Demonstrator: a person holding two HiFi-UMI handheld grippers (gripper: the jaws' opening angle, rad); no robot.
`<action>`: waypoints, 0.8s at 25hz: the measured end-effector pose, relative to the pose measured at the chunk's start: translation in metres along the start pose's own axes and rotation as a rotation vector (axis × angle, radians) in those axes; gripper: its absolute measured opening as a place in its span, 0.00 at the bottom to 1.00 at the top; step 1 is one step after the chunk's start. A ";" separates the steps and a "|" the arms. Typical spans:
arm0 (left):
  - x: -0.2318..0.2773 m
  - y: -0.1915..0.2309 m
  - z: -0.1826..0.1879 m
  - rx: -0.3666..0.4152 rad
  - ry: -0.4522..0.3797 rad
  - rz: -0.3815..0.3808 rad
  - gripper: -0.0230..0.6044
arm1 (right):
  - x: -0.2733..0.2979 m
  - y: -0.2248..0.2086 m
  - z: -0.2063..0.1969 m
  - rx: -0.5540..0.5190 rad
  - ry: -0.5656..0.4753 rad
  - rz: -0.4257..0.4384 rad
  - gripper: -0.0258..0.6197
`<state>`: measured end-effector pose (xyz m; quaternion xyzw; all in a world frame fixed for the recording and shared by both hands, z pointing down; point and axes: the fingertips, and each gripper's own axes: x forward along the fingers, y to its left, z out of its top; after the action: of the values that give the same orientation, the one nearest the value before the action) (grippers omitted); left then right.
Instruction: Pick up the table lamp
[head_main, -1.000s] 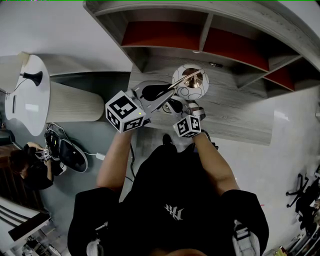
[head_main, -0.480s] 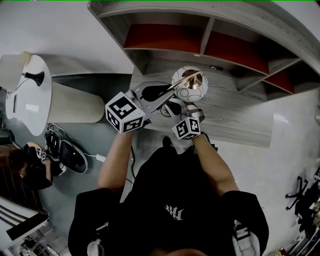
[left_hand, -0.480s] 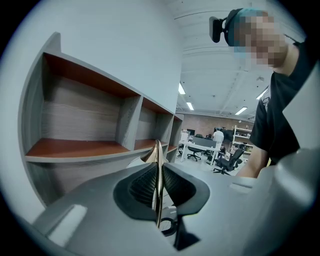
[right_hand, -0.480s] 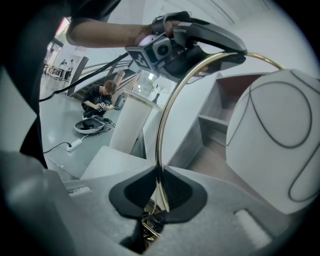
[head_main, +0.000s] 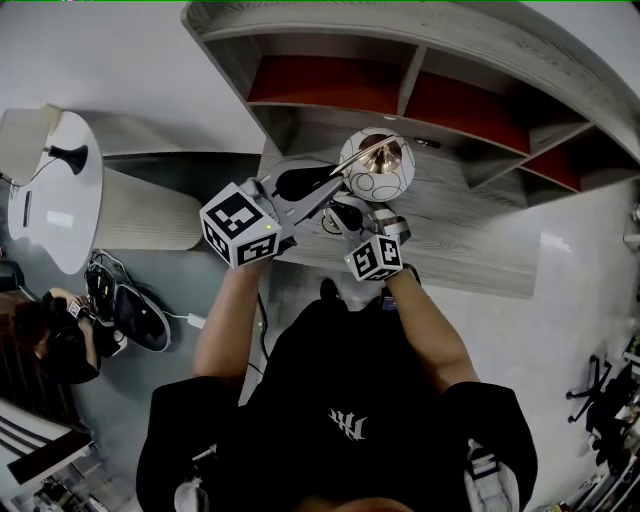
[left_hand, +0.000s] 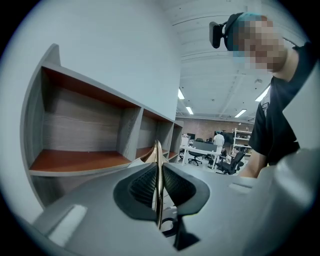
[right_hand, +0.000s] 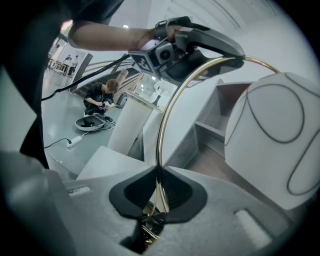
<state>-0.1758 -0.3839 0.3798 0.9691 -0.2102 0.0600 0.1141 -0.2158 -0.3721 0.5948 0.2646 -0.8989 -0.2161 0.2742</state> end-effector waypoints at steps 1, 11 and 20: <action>0.000 0.000 0.003 0.005 -0.003 -0.001 0.10 | -0.001 -0.003 0.002 -0.005 -0.001 -0.001 0.11; -0.007 -0.004 0.043 0.043 -0.055 0.002 0.09 | -0.017 -0.031 0.026 -0.057 -0.023 -0.014 0.11; -0.019 -0.013 0.079 0.093 -0.090 0.006 0.09 | -0.031 -0.048 0.058 -0.104 -0.047 -0.023 0.11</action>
<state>-0.1819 -0.3846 0.2983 0.9745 -0.2150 0.0262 0.0593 -0.2119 -0.3765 0.5142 0.2549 -0.8896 -0.2720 0.2638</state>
